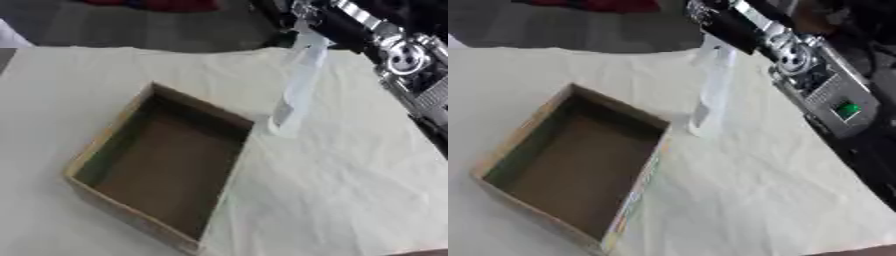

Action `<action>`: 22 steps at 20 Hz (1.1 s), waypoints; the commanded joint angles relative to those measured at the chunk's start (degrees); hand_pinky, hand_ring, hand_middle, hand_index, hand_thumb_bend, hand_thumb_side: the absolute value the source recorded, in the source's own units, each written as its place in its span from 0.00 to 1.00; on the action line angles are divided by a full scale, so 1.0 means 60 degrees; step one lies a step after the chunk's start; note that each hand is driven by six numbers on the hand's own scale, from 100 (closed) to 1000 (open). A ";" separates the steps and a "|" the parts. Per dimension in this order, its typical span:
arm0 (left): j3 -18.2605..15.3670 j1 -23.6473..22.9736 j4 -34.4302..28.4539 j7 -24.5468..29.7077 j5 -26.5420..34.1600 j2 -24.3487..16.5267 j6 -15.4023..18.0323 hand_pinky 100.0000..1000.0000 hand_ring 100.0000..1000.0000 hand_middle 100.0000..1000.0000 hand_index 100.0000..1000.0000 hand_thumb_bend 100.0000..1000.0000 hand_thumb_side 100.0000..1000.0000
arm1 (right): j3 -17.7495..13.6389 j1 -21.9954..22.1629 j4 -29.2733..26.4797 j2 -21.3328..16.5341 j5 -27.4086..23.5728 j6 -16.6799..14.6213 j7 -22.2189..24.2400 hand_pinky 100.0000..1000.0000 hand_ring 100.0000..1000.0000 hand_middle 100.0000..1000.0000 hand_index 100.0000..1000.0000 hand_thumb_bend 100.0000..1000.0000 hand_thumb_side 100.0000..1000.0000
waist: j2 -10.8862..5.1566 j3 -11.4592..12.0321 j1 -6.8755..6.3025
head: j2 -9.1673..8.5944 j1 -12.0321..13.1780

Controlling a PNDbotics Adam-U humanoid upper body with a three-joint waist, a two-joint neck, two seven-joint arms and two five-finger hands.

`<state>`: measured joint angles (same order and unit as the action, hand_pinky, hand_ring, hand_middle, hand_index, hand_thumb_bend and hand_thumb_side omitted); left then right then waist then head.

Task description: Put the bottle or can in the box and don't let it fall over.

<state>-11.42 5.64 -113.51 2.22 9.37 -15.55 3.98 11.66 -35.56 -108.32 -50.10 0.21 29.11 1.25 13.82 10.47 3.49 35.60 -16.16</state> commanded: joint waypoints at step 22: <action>0.0043 0.0142 -0.0180 0.0290 -0.0088 -0.0150 -0.0032 0.88 0.50 0.74 0.82 0.00 0.79 | -0.0834 0.0174 0.0334 -0.1328 -0.2193 -0.1958 0.1557 0.85 0.96 0.93 0.96 0.00 0.61 | -0.0015 0.0065 0.0056 | -0.0079 -0.0037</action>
<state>-11.11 6.05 -113.51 3.75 9.02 -15.55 3.75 7.77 -33.79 -106.09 -55.81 -12.39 17.66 10.40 14.38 10.86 4.04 35.61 -16.26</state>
